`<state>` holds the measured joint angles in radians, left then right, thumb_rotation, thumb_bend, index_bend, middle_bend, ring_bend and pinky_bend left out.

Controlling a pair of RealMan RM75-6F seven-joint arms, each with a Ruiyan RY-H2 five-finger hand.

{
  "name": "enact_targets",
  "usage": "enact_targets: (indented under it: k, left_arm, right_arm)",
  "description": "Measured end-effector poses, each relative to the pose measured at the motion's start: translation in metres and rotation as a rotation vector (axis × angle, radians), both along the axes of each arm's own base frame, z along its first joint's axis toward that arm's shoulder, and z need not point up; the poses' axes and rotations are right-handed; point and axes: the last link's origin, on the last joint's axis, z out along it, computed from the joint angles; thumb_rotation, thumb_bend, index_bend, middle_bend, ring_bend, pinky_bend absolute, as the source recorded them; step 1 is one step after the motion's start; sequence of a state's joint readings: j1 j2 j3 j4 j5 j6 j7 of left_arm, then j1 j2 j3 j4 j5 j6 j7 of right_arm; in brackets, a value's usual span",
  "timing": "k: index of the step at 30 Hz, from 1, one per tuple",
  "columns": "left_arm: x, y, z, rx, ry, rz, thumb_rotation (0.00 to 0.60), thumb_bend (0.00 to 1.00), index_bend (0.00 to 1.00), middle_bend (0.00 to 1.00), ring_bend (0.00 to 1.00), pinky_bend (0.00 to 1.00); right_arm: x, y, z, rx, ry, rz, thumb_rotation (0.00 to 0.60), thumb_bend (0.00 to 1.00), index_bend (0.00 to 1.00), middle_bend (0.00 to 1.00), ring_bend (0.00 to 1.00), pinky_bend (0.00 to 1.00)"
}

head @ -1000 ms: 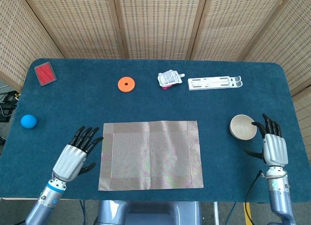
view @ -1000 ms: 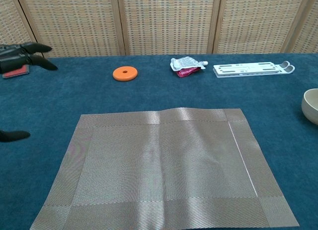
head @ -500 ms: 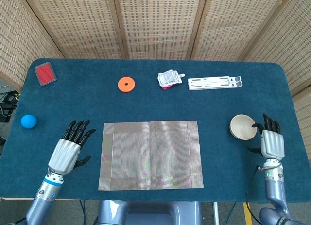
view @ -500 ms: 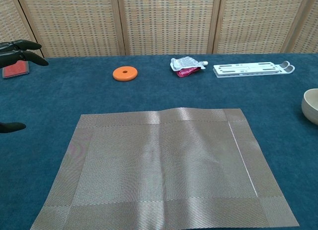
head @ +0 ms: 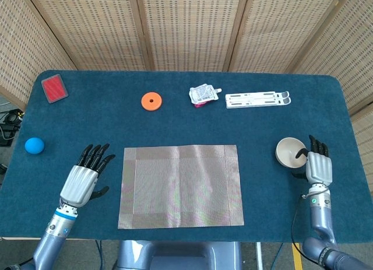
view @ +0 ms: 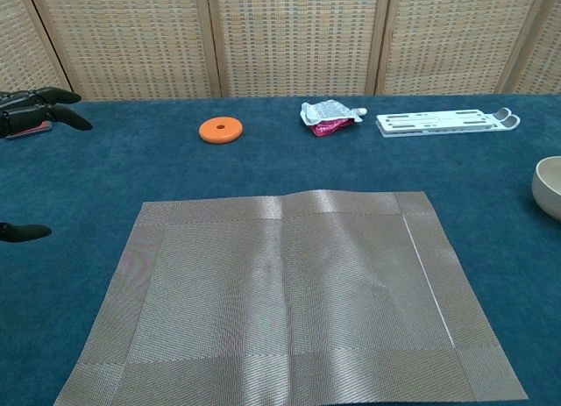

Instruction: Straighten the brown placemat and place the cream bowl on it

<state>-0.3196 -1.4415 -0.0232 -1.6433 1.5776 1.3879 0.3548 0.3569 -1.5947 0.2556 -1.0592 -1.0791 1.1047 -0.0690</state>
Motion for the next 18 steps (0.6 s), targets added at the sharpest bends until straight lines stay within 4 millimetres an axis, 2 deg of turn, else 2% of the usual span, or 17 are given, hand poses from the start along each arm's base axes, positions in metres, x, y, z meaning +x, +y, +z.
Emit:
enact_targets:
  k: [5,13,18]
  left_arm:
    - [-0.001,0.002,0.0,-0.001,-0.002,0.005,0.6,0.13,0.16,0.0,0.0,0.0]
    - [-0.003,0.004,0.0,-0.004,-0.007,0.013,0.6,0.13,0.16,0.0,0.0,0.0]
    - [-0.003,0.004,0.0,-0.007,-0.011,0.012,0.6,0.13,0.16,0.0,0.0,0.0]
  right_arm:
    - [-0.004,-0.008,-0.007,0.007,0.006,-0.009,0.6,0.3,0.58,0.08,0.0,0.0]
    - [-0.009,-0.015,-0.019,0.02,0.011,-0.014,0.6,0.49,0.64,0.09,0.0,0.0]
    - [-0.008,-0.017,-0.025,0.02,0.016,-0.007,0.6,0.52,0.72,0.12,0.0,0.0]
